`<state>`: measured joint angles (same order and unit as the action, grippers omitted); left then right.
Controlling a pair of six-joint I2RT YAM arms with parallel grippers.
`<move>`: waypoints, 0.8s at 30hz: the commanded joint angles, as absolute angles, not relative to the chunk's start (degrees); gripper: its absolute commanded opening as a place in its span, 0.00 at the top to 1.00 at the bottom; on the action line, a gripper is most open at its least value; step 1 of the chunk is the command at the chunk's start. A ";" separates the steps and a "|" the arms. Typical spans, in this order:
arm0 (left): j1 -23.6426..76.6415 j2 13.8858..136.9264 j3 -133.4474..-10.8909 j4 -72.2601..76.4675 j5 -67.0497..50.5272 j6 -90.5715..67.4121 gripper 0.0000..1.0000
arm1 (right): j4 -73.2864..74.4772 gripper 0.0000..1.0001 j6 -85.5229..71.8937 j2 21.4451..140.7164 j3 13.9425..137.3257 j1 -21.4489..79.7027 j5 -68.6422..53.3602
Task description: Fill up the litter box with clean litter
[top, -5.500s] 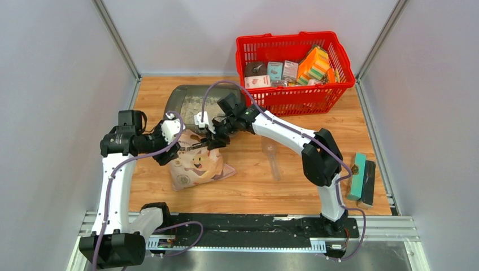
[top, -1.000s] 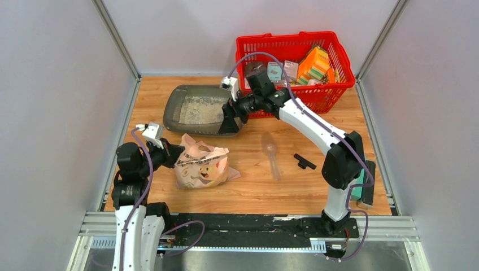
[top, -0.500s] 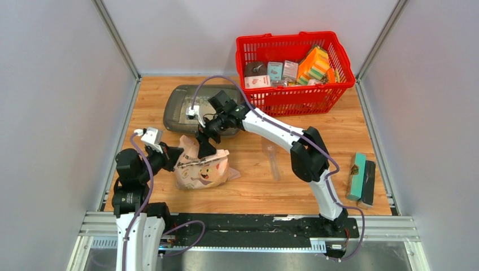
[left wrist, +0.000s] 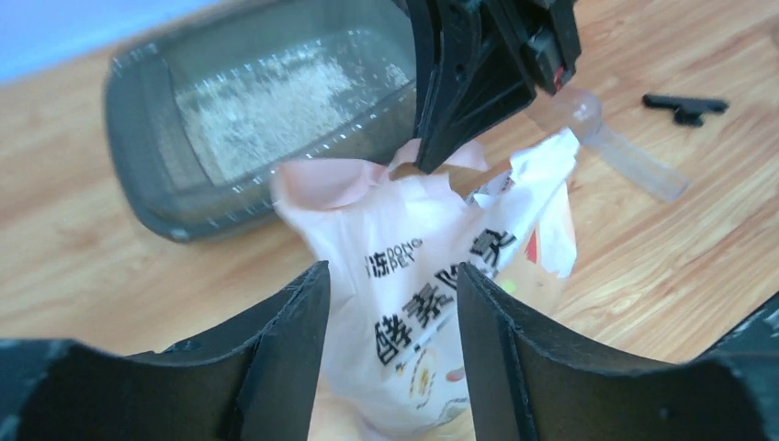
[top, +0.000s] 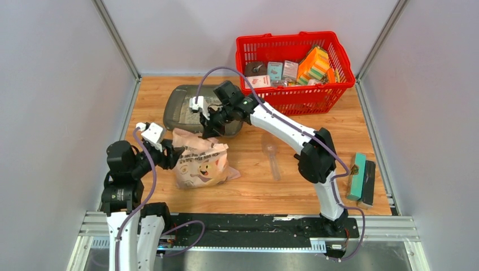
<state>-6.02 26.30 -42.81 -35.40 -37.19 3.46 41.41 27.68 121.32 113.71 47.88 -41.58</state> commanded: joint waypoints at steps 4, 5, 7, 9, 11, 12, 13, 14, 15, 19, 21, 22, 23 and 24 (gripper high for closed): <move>-5.89 32.25 -57.55 -50.97 -41.75 43.48 0.38 | 42.89 1.00 33.22 112.33 119.79 51.50 -40.61; -5.89 32.43 -58.35 -51.50 -41.57 45.94 0.38 | 43.15 1.00 34.18 111.89 120.06 51.85 -39.74; -5.89 32.43 -59.93 -50.19 -41.31 50.17 0.38 | 43.68 1.00 35.41 111.36 120.76 52.73 -39.03; -5.80 31.99 -60.64 -47.56 -41.31 53.07 0.38 | 44.56 1.00 37.87 111.01 121.99 53.26 -37.97; -5.80 31.82 -60.47 -43.10 -40.78 54.05 0.38 | 45.00 1.00 39.28 110.74 122.86 53.96 -36.75; -5.80 31.82 -59.69 -41.50 -39.82 54.84 0.38 | 45.00 1.00 39.98 110.57 123.22 54.05 -36.39; -5.80 31.82 -59.42 -40.35 -39.55 55.71 0.38 | 45.00 1.00 40.34 110.57 123.57 54.31 -36.04; -5.80 31.90 -59.15 -39.47 -39.55 58.33 0.38 | 45.00 1.00 40.52 110.57 124.27 54.32 -35.51; -5.80 32.51 -59.24 -39.64 -39.99 59.66 0.38 | 45.09 1.00 41.04 110.48 124.54 54.23 -35.33; -5.80 35.50 -61.43 -41.92 -42.18 60.91 0.37 | 45.44 1.00 42.53 109.60 125.59 54.23 -35.24; -5.80 37.25 -62.57 -43.15 -43.76 60.64 0.37 | 45.88 1.00 43.33 108.81 125.86 54.23 -36.03; -5.71 37.87 -63.01 -43.76 -44.38 60.91 0.37 | 45.88 1.00 43.50 108.46 125.86 54.23 -36.04; -5.63 38.49 -63.45 -44.90 -45.08 61.17 0.37 | 45.88 1.00 43.59 108.02 125.86 54.32 -36.21; -5.54 39.54 -64.33 -45.26 -46.04 60.91 0.37 | 45.88 1.00 43.59 107.76 125.86 54.32 -36.21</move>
<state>-5.96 36.77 -60.64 -43.83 -40.86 57.89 47.37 40.93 112.92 122.45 54.06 -35.11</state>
